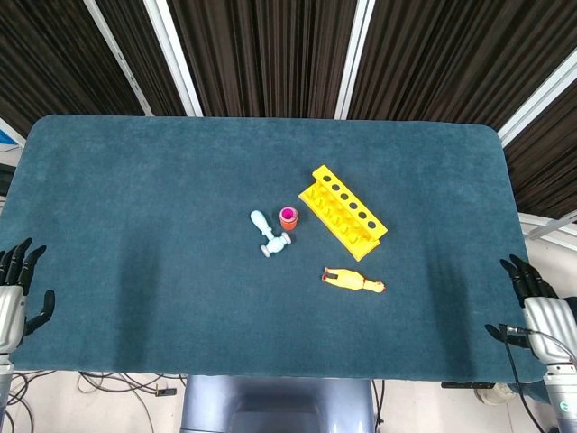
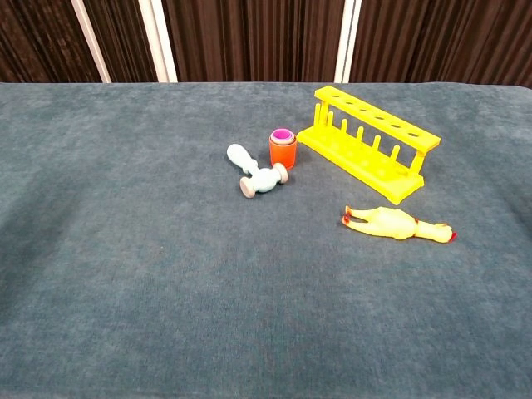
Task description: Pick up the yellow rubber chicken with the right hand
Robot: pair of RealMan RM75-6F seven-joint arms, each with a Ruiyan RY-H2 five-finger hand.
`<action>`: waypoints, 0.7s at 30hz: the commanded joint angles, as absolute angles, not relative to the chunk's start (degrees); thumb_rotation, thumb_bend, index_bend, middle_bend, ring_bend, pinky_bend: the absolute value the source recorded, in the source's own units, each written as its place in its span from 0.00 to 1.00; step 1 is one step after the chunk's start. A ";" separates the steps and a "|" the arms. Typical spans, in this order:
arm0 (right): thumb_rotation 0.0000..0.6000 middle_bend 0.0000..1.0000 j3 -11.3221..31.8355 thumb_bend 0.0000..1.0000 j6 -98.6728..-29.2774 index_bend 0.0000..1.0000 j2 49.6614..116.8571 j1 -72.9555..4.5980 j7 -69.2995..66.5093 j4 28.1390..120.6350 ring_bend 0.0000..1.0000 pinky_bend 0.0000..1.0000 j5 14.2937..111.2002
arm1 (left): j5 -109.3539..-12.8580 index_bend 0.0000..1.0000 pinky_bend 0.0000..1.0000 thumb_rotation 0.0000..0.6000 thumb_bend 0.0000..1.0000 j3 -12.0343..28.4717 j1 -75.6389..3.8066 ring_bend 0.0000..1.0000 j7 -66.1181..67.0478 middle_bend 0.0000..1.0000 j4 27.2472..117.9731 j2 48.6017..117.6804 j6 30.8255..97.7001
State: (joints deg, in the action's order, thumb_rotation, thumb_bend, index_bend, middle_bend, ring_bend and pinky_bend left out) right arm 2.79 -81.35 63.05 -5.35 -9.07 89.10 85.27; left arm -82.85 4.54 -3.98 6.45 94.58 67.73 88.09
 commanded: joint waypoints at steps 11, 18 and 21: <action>1.00 0.16 8.48 0.10 -61.41 0.14 62.95 -18.59 1.69 98.95 0.13 0.21 71.85 | -80.20 0.10 0.00 1.00 0.51 5.58 -4.20 0.00 5.21 0.00 96.44 66.37 86.69; 1.00 0.23 10.82 0.11 -59.87 0.20 69.68 -23.74 12.69 101.30 0.21 0.21 64.29 | -79.56 0.10 0.00 1.00 0.51 5.80 -4.25 0.00 5.04 0.00 96.73 66.39 86.41; 1.00 0.24 11.37 0.14 -59.27 0.22 72.51 -25.74 16.41 101.76 0.22 0.21 60.71 | -79.17 0.10 0.00 1.00 0.51 5.89 -4.33 0.00 4.90 0.00 96.74 66.34 86.09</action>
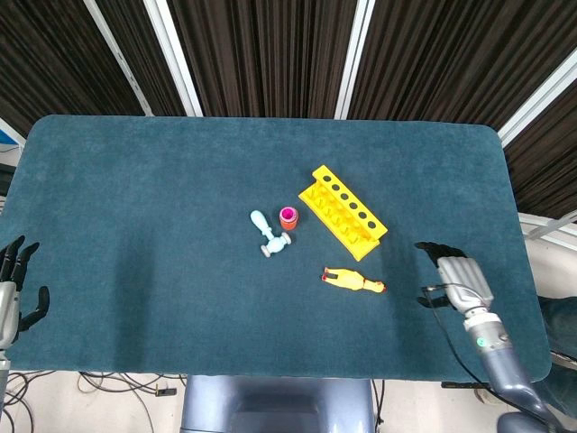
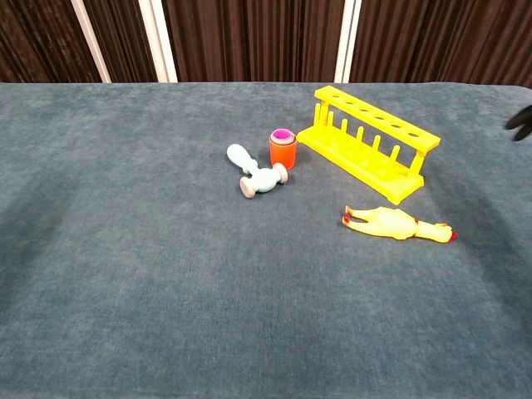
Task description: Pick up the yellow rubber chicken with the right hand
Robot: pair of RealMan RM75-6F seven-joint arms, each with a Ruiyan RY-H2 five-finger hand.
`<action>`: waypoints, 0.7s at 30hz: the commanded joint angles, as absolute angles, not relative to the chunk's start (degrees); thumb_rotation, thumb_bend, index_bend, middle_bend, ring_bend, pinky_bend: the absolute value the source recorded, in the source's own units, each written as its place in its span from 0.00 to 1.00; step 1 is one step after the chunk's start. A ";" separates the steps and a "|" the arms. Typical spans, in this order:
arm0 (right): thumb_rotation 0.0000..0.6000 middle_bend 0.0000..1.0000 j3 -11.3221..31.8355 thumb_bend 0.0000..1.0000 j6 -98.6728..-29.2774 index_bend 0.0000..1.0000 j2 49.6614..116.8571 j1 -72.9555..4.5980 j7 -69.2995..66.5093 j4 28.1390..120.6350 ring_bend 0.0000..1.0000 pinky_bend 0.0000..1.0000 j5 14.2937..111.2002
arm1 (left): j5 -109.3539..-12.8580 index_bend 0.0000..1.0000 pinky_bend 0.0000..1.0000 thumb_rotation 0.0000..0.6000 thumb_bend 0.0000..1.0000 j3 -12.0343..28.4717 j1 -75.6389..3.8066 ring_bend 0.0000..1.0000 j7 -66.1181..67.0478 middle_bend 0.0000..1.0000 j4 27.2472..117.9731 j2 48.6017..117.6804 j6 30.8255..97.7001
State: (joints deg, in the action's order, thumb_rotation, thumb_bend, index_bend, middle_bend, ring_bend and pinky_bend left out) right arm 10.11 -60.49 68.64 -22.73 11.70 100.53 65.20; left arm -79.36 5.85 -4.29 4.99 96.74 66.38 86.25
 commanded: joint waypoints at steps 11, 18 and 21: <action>1.00 0.31 13.09 0.17 -61.06 0.26 85.02 -33.33 29.72 97.77 0.29 0.21 46.29 | -78.03 0.10 0.00 1.00 0.52 6.54 -4.74 0.00 3.59 0.00 96.77 65.76 85.10; 1.00 0.36 12.75 0.17 -62.02 0.32 90.02 -35.67 33.00 94.01 0.34 0.22 40.59 | -77.72 0.10 0.00 1.00 0.52 6.62 -4.99 0.00 3.56 0.00 96.89 65.71 84.64; 1.00 0.38 12.95 0.18 -62.51 0.34 91.47 -35.73 31.87 92.36 0.37 0.24 40.45 | -77.54 0.10 0.00 1.00 0.52 6.66 -4.98 0.00 3.45 0.00 96.89 65.69 84.60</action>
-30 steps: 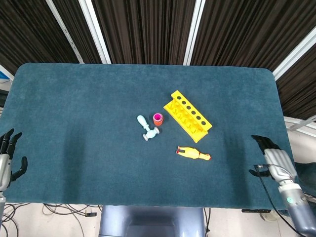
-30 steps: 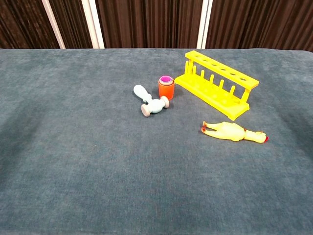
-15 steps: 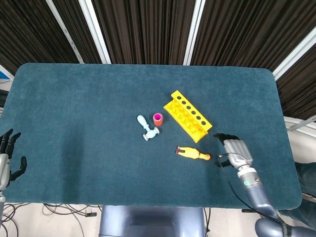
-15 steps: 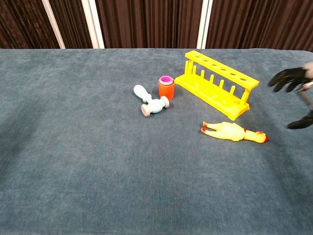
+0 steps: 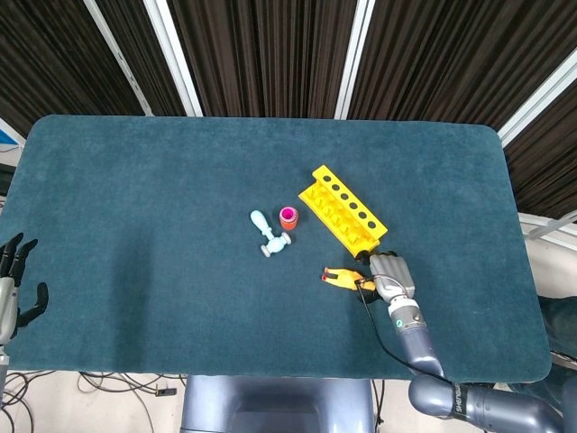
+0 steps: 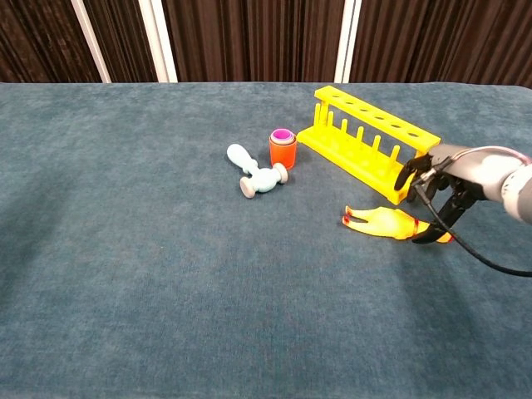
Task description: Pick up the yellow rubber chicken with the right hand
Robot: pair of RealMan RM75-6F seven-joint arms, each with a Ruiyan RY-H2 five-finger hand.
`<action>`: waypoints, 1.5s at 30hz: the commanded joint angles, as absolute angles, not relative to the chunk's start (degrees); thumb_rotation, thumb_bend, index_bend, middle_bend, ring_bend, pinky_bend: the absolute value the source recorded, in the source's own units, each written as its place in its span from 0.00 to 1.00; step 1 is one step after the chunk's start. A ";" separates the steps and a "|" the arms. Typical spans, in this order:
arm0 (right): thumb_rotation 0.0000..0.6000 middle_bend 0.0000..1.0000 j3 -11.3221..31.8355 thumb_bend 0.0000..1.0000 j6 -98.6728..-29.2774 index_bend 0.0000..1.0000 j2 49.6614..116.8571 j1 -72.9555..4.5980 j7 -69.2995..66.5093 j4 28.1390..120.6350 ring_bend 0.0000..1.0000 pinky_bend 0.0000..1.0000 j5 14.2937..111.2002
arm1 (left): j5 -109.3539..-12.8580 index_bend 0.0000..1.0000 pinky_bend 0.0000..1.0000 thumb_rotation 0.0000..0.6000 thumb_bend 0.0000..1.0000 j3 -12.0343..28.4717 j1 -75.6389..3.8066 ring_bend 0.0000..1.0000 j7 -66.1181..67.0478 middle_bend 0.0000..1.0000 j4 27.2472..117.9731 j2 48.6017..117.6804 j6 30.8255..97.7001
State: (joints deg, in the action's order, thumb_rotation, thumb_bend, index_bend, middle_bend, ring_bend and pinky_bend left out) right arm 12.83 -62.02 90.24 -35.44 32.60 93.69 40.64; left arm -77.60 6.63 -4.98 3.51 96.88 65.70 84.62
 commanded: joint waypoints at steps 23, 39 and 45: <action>1.00 0.61 13.83 0.54 -66.67 0.57 98.25 -34.87 25.33 86.21 0.59 0.36 44.84 | -76.30 0.10 0.00 1.00 0.53 7.09 -5.02 0.00 3.39 0.00 97.15 65.70 84.52; 1.00 0.59 10.09 0.54 -66.27 0.57 74.53 -26.28 13.37 105.82 0.58 0.36 58.42 | -76.18 0.10 0.00 1.00 0.53 6.93 -4.86 0.00 4.37 0.00 97.45 65.88 84.90; 1.00 0.58 10.84 0.51 -67.48 0.57 64.92 -22.77 2.44 110.92 0.57 0.36 66.73 | -76.33 0.10 0.00 1.00 0.53 6.69 -4.75 0.00 5.11 0.00 97.66 66.01 85.09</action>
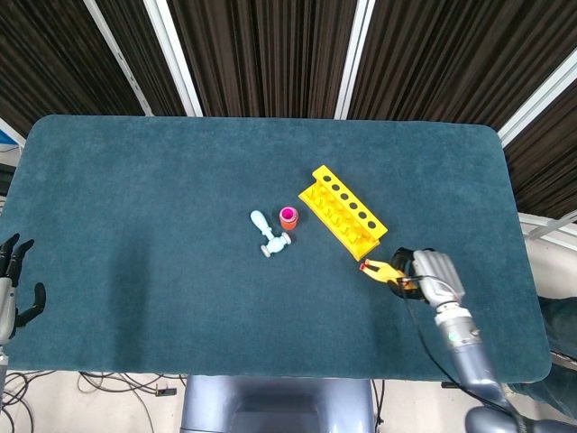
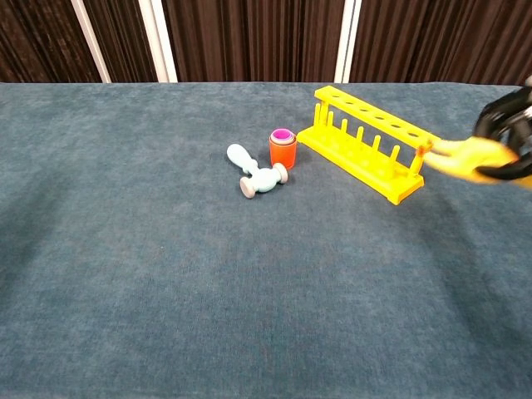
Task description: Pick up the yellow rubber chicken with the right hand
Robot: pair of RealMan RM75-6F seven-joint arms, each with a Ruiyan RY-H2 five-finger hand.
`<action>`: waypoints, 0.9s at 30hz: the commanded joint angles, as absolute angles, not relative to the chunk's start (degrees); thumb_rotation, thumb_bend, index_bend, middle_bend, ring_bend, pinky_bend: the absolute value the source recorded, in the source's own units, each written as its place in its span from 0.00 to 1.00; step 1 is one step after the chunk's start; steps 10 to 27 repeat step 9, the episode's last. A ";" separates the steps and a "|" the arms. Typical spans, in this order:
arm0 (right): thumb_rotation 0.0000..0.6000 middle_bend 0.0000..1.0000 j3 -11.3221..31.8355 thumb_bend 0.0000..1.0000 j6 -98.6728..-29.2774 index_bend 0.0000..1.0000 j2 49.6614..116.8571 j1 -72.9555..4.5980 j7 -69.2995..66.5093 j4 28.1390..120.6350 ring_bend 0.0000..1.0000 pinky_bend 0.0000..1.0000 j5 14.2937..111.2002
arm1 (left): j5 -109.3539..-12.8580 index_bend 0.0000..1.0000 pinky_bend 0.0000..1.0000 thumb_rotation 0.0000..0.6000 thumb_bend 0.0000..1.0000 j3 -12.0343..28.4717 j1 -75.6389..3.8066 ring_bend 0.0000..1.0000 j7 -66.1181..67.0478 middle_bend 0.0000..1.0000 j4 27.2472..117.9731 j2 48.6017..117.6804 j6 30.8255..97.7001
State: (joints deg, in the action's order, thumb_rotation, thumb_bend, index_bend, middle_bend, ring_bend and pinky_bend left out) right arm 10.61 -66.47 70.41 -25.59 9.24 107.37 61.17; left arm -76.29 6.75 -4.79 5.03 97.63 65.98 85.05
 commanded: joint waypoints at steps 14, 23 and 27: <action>1.00 0.58 11.76 0.51 -70.85 0.57 56.07 -19.12 -10.68 114.44 0.57 0.36 76.10 | -76.58 0.10 0.00 1.00 0.53 6.57 -4.39 0.00 5.38 0.00 97.69 66.12 85.79; 1.00 0.58 11.76 0.51 -70.85 0.57 56.07 -19.12 -10.68 114.44 0.57 0.36 76.10 | -76.58 0.10 0.00 1.00 0.53 6.57 -4.39 0.00 5.38 0.00 97.69 66.12 85.79; 1.00 0.58 11.76 0.51 -70.85 0.57 56.07 -19.12 -10.68 114.44 0.57 0.36 76.10 | -76.58 0.10 0.00 1.00 0.53 6.57 -4.39 0.00 5.38 0.00 97.69 66.12 85.79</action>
